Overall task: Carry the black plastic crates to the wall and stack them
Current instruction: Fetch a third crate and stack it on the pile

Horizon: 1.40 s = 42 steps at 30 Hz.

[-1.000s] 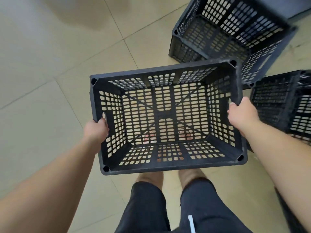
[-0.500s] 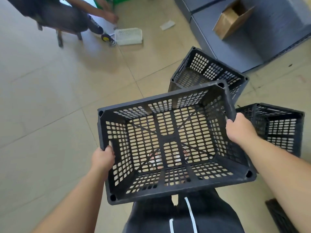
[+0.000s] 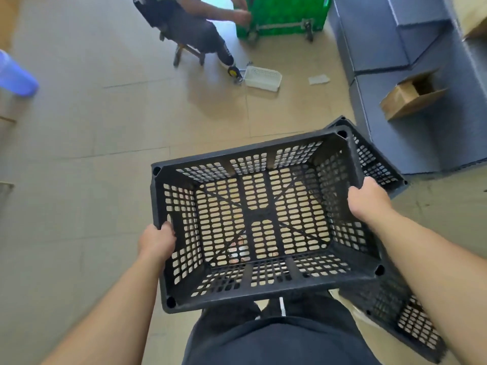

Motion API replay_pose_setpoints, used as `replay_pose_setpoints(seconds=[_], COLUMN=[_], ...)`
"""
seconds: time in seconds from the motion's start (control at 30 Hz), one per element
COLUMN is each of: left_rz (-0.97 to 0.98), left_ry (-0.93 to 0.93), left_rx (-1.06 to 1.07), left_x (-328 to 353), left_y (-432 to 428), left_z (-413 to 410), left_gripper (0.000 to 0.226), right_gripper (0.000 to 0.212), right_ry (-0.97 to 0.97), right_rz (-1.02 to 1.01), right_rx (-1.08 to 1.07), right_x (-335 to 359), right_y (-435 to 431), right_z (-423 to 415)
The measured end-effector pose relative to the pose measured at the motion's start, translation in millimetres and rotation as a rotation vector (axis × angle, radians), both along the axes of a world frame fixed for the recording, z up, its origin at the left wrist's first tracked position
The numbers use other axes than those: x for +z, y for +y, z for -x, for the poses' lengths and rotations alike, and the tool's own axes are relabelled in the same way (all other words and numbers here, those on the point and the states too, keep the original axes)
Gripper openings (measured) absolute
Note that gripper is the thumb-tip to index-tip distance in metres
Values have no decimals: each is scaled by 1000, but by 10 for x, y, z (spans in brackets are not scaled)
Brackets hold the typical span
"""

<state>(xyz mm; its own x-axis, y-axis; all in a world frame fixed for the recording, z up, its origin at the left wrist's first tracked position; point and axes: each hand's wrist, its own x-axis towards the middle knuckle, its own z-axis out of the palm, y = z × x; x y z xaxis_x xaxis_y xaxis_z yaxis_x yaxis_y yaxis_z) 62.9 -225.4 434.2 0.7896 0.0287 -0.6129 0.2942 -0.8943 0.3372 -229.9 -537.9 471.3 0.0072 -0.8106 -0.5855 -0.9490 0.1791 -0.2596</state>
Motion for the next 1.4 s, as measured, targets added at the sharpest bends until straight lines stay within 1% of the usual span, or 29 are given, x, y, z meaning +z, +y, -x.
replay_pose_setpoints(seconds=[0.23,0.4,0.63,0.7,0.73,0.77,0.8,0.83,0.9,1.0,1.17,1.33,1.4], left_rz=[53,65,88,111,121,102,87,75,96,115,69,4,-22], left_ry=[-56,-102,-164,-161,-160,-163,-189,-203,-203,-227,-221,-172,-186], left_rx=[303,521,851,915,943,952,1040,1113,1099,1179,1312,1395,1415], left_x=[188,335,475,582,597,548,652,733,677,775,848,871,885], left_y=[883,1750,3328,3828,3999,4028,4544,5014,5087,5702,6450,7046,7271], left_z=[574,910,1443,1630,1690,1695,1887,2050,2050,2270,2550,2478,2340], left_gripper=[33,33,33,34,34,34,34,34,36,37,37,41,42], right_gripper=[40,36,31,31,31,32,32,32,32,32,30,22,23], right_ry=[-84,-117,-194,-196,-194,-190,-238,-237,-218,-234,-267,-285,-286], right_rz=[34,72,85,100,110,103,94,91,110,111,72,35,14], right_rx=[270,482,770,839,885,880,980,1045,1035,1170,1338,1458,1494], right_x=[214,393,697,707,767,866,829,798,920,900,967,947,887], right_y=[155,743,2230,2738,2929,2983,3553,4068,4156,4864,5892,6686,6971], right_z=[-415,-960,-1669,-1835,-1909,-1907,-2041,-2162,-2227,-2385,-2744,-3200,-3453])
